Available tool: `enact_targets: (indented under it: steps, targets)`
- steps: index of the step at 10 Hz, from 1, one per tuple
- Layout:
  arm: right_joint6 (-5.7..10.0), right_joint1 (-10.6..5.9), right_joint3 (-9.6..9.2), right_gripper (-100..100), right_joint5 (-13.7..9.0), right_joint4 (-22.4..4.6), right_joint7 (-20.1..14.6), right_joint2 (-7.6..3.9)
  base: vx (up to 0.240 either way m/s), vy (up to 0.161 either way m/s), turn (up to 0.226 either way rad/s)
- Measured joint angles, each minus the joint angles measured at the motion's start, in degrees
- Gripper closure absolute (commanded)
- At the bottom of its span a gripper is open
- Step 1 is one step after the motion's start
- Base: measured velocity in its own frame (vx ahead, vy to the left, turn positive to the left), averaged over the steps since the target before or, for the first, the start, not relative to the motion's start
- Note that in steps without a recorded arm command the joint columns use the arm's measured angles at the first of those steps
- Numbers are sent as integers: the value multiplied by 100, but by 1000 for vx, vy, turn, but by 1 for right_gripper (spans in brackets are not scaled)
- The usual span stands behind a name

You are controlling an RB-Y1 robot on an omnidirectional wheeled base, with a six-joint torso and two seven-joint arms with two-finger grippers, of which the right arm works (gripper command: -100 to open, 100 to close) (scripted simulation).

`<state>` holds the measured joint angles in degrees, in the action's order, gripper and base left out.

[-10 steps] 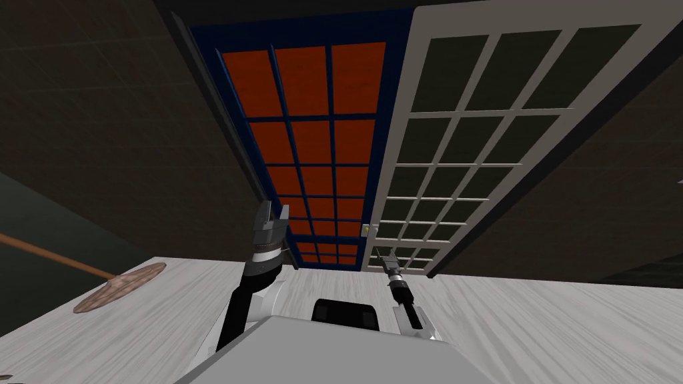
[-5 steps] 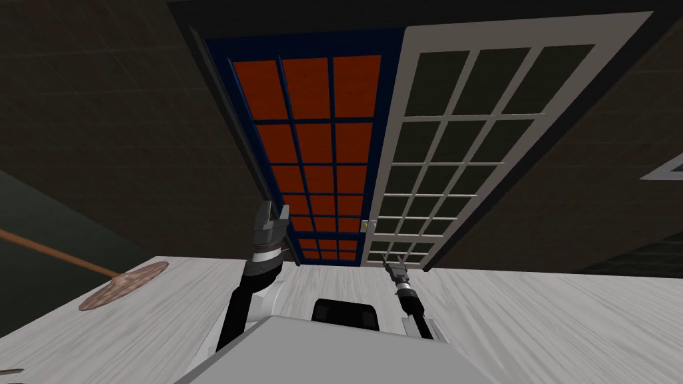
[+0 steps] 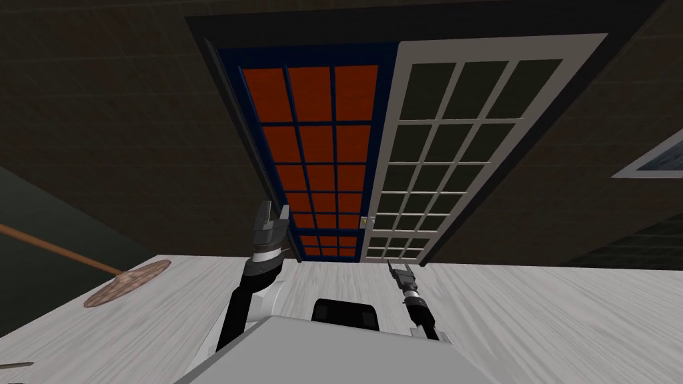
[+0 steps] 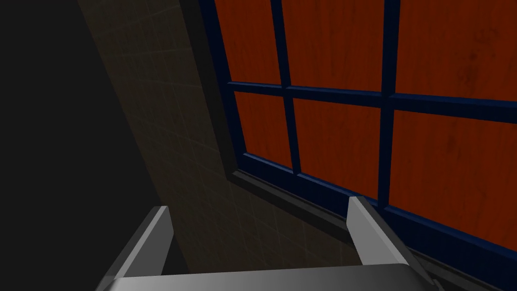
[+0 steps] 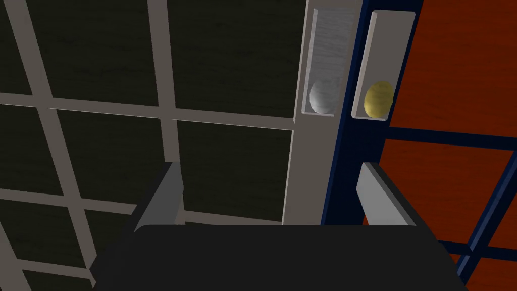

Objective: Pull the door open

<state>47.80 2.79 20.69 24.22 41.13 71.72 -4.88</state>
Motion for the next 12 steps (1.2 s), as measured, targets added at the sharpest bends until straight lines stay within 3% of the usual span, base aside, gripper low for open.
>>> enact_targets:
  steps: [1, 2, 3, 4, 5, 7, 8, 11, 12]
  targets:
    - [53, 58, 52, -100, -78, -144, 20, -114, -165, -34, -31]
    - [-97, 284, 27, -100, -108, 150, -50, -147, -111, -22, -7]
    - [-145, 276, 52, -100, -146, 83, -58, -194, -41, -4, 5]
    - [-80, 224, 83, -100, -171, -69, -16, -220, -86, -16, -18]
    - [46, 139, 164, -100, -273, -420, 57, -346, -92, -21, -16]
    - [5, 351, 194, -100, -372, -329, 88, -376, -105, -32, -7]
    - [-91, 535, 195, -100, -436, -162, 55, -419, -75, -19, -7]
    - [105, 379, 350, -100, -718, -884, 150, -745, -68, -40, 24]
    - [36, 493, 341, -100, -750, -724, 129, -748, 0, -29, 72]
